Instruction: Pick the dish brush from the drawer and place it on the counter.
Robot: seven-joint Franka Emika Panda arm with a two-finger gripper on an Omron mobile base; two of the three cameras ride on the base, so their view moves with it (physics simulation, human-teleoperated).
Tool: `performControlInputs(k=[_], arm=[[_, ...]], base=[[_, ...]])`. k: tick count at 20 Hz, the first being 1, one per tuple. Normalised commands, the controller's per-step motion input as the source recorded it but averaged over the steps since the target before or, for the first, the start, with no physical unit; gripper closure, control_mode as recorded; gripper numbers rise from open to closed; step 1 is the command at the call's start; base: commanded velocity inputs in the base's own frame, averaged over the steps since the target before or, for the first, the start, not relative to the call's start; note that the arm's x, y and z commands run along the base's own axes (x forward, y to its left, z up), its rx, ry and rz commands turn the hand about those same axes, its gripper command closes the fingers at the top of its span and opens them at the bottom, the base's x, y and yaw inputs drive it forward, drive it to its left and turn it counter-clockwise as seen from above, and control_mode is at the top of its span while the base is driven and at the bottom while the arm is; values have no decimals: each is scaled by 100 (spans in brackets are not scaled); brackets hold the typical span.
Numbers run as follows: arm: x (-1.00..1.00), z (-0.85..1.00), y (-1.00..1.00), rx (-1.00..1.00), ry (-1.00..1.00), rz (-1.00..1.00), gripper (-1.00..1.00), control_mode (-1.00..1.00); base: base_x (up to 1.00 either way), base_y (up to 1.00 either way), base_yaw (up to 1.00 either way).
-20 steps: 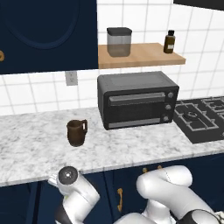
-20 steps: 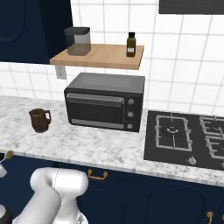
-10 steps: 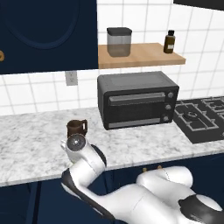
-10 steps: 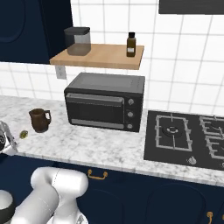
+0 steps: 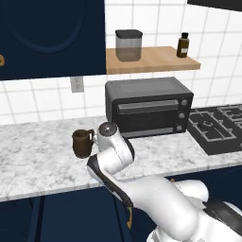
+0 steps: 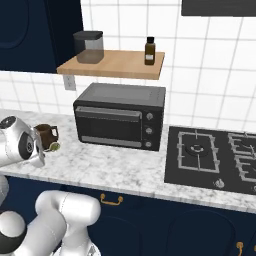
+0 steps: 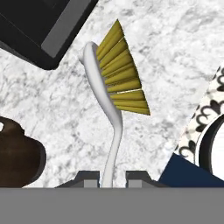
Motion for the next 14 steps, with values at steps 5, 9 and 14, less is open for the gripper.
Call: performControlInputs(k=[5,9,14], arm=[[24,-30,-85,11,-1,-15,100,-100],[42,-40,-41,2,0,-2,100,-100],[51,-56,-11,0,2,0,100,-100]], base=[[0,0,0],[0,0,0],[0,0,0]])
